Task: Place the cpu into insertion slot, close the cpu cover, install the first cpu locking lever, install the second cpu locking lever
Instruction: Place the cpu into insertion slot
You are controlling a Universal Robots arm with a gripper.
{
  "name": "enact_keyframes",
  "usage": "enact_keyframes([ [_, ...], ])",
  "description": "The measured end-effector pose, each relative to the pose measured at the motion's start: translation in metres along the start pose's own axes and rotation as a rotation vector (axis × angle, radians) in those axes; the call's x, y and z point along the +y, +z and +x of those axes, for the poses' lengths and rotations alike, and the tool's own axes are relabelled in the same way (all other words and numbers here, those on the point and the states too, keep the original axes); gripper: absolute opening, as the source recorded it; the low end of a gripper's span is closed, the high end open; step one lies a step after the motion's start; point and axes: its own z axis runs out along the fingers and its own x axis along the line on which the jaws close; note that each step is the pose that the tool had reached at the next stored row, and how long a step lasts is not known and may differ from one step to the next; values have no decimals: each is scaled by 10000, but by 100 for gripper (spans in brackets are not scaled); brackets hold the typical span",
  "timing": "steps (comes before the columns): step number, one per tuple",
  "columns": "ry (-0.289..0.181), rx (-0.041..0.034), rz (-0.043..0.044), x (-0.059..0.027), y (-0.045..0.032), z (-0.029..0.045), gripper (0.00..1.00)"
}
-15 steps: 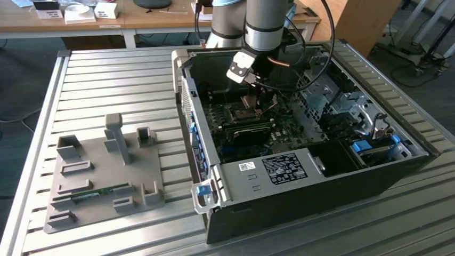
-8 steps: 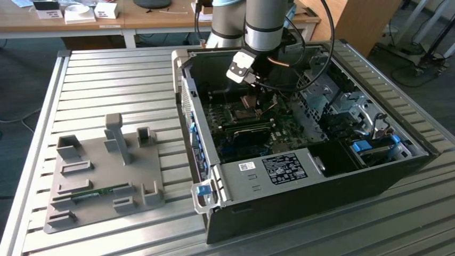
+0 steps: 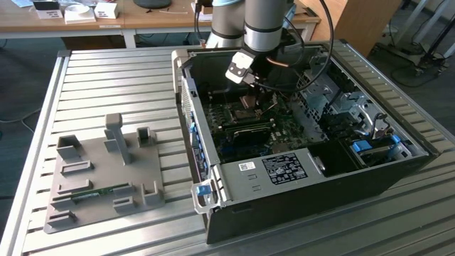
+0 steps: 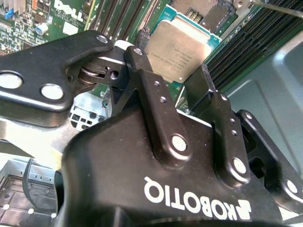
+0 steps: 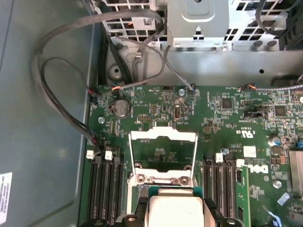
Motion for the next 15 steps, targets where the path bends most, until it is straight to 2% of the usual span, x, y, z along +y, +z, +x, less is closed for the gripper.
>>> enact_keyframes([
  [8, 3, 0, 0, -43, 36, 1, 54],
  [15, 4, 3, 0, -44, 38, 1, 54],
])
